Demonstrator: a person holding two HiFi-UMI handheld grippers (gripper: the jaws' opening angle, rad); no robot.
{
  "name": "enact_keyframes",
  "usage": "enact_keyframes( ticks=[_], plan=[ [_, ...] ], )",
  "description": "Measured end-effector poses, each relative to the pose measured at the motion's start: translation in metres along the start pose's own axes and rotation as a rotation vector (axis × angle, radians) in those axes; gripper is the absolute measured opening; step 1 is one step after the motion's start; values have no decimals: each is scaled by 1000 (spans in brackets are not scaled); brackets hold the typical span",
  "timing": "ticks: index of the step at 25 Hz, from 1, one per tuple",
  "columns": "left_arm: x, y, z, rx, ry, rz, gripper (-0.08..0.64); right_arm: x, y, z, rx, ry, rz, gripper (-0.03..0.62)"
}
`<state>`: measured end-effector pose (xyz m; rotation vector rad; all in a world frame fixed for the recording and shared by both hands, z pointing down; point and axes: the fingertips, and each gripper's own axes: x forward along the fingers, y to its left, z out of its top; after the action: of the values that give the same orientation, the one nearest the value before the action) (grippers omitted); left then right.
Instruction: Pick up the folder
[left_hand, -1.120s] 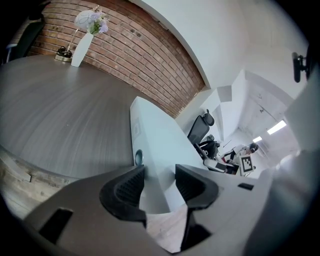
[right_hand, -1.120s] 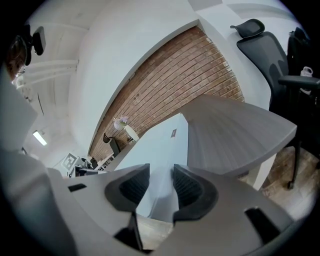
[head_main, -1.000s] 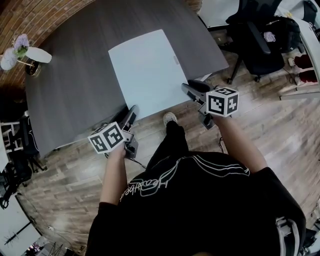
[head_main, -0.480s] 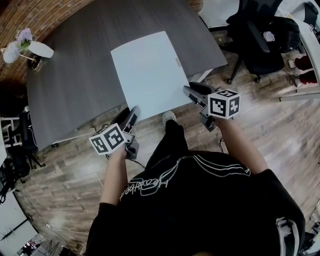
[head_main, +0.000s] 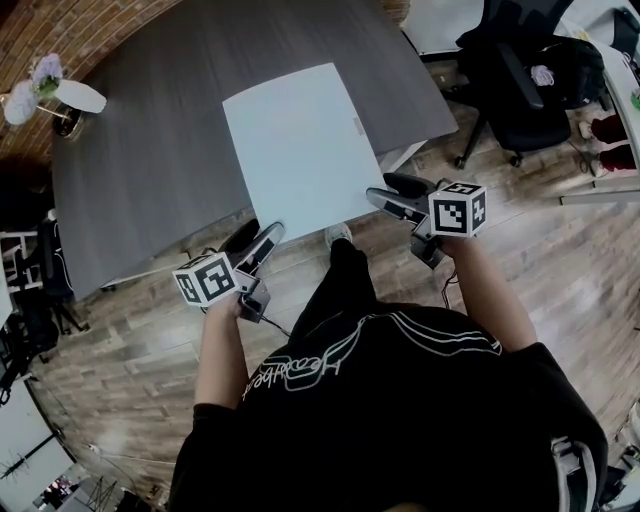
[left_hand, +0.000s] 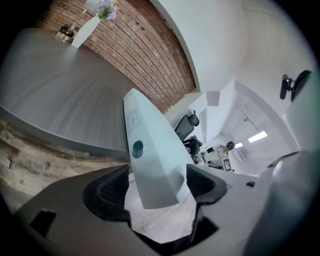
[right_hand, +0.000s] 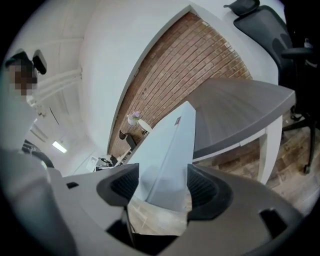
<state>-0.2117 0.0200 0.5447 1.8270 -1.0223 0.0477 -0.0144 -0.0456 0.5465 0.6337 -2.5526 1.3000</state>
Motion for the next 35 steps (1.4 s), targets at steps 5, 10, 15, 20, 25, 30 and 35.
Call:
enact_keyframes(
  ticks=[5,10,15,20,25,30,35],
  plan=[
    [8,3,-8,-89,27,-101,351,6,-4,-12,95,60,80,272],
    [17,5,-11,-156,51,-171,353,14,-7,-14,147,114,145,284],
    [22,3,-11,-155,78,-190,351,15,-9,-14,164,103,179,284],
    [23,6,-14,-110,100,-163,347,17,-10,-16,142,101,183,282],
    [22,6,-17,-87,94,-140,344,17,-9,-18,119,100,174,282],
    [19,-1,-25,-69,102,-131,344,10,-6,-23,92,86,178,282],
    [5,-15,-27,-9,75,-128,344,-3,12,-27,47,72,186,282]
  ],
)
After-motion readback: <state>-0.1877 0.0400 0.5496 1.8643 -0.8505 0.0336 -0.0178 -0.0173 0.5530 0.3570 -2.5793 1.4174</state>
